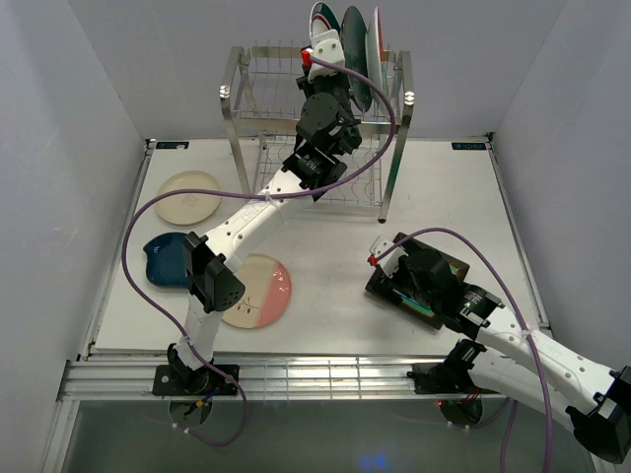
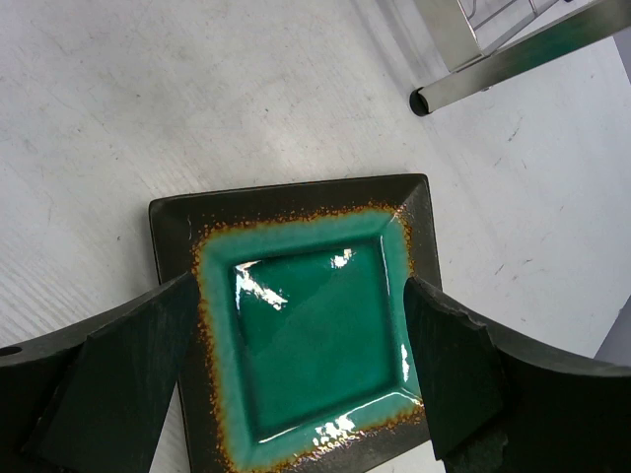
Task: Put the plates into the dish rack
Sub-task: Insert the plate into the dish rack.
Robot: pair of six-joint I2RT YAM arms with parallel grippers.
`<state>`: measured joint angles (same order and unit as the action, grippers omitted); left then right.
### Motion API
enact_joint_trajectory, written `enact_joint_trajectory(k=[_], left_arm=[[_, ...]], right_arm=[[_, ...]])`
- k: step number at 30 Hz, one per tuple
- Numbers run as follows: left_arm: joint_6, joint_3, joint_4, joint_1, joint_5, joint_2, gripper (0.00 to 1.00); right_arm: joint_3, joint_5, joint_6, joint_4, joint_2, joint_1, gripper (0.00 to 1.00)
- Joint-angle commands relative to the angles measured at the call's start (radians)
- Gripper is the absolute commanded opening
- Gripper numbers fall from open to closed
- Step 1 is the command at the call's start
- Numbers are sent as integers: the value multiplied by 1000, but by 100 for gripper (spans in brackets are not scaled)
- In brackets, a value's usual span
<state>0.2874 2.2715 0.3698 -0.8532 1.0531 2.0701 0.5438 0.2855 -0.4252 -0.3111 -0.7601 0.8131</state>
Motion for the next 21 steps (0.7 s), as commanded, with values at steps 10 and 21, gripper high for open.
enact_joint_trajectory(k=[10, 21], left_arm=[[123, 37, 203, -33, -111, 33, 0], [394, 39, 420, -53, -130, 93, 0]], right_arm=[[-2, 9, 16, 37, 13, 6, 90], [-1, 9, 16, 37, 15, 6, 90]])
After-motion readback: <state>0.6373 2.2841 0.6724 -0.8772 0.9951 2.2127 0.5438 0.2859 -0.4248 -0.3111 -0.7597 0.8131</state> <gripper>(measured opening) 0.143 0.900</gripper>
